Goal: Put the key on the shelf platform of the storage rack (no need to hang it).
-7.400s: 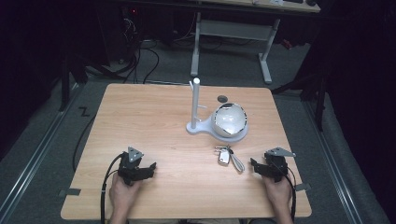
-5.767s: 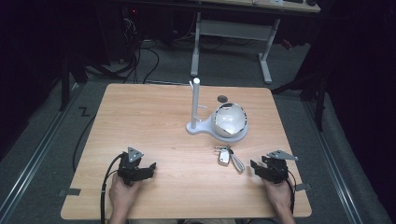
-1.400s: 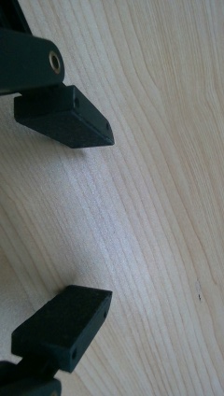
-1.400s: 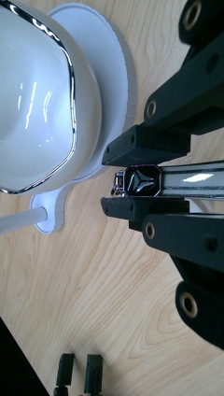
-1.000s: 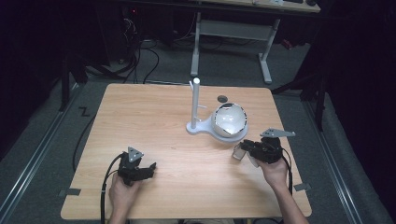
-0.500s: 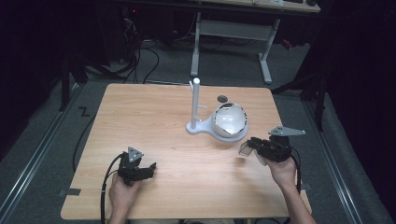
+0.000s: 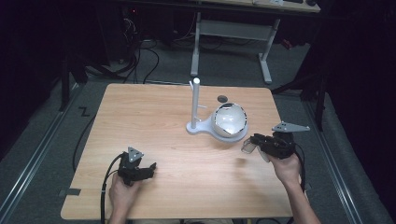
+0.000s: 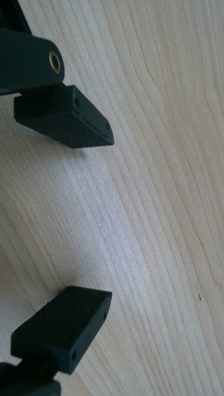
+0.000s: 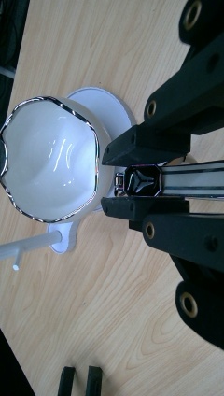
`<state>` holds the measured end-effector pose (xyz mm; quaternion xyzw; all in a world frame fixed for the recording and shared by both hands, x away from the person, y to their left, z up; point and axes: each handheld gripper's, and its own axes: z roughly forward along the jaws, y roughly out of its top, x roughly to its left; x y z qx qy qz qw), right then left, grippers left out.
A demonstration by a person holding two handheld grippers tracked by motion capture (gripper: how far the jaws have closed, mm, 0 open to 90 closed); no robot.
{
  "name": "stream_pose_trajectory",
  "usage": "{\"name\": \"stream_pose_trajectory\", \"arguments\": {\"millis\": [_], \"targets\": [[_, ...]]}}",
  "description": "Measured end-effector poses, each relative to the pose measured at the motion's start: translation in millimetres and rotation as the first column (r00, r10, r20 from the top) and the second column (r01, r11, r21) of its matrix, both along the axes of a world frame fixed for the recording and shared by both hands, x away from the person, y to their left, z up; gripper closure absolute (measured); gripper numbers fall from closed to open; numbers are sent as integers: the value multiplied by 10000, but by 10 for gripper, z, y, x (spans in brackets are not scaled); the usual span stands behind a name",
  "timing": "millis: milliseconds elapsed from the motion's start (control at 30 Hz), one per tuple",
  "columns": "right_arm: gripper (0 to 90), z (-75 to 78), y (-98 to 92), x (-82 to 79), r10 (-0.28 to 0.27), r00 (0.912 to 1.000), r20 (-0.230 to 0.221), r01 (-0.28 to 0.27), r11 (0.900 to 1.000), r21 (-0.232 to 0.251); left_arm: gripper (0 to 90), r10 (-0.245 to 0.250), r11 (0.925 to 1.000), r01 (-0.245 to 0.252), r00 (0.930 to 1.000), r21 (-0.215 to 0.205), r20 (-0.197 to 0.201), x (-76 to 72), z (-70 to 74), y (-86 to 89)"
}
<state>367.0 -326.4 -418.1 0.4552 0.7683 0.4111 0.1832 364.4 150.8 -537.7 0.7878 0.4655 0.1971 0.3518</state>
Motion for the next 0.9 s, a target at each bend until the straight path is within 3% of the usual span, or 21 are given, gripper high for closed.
{"name": "stream_pose_trajectory", "arguments": {"millis": [233, 900], "targets": [[746, 65, -6, 38, 45, 10000, -54, -44, 9998, 218, 213, -5, 10000, 5, 10000, 11, -1, 0, 0, 1], [746, 377, 121, 257, 418, 9987, 306, -422, 9990, 130, 213, -6, 10000, 6, 10000, 14, 1, 0, 0, 1]]}}
